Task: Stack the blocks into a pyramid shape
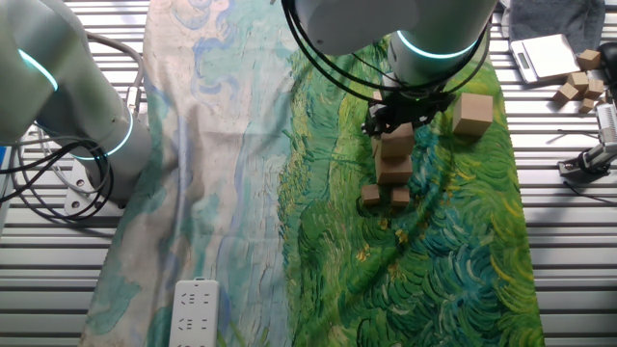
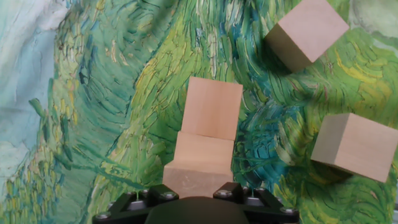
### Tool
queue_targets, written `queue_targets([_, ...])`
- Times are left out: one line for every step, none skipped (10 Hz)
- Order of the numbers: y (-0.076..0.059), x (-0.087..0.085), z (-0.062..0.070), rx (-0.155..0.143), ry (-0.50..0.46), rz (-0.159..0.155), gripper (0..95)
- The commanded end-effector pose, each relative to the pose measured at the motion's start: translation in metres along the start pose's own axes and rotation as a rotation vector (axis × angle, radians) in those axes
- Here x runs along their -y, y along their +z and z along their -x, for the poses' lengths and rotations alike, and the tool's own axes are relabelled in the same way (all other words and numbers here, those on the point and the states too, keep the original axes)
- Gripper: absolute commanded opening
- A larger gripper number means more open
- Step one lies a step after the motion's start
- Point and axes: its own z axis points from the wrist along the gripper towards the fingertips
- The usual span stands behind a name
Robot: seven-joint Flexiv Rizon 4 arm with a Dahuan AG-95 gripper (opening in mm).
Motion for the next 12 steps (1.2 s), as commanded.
queue_targets([0.0005, -0.0002, -0.0013, -0.002, 0.011, -0.005, 0.0])
queue_targets([0.0006, -0.0003, -0.0017, -0.002, 0.016, -0.007, 0.0])
queue_targets([0.0008, -0.0005, -0.0024, 0.002, 0.036, -0.009, 0.0])
queue_targets([0.0009, -0.0004, -0.0025, 0.003, 0.045, -0.009, 0.0])
queue_targets([0.0010, -0.0004, -0.0025, 0.005, 0.053, -0.010, 0.0])
queue_targets([0.0015, -0.0003, -0.0027, 0.008, 0.058, -0.012, 0.0])
queue_targets([0.0018, -0.0002, -0.0029, 0.009, 0.060, -0.013, 0.0])
queue_targets([0.0018, -0.0002, -0.0029, 0.010, 0.062, -0.013, 0.0])
queue_targets([0.0017, -0.0001, -0.0028, 0.009, 0.063, -0.015, 0.0])
queue_targets([0.0018, 0.0000, -0.0027, 0.010, 0.063, -0.016, 0.0])
queue_targets([0.0020, 0.0002, -0.0025, 0.011, 0.064, -0.017, 0.0])
queue_targets([0.0018, 0.0007, -0.0023, 0.010, 0.065, -0.016, 0.0])
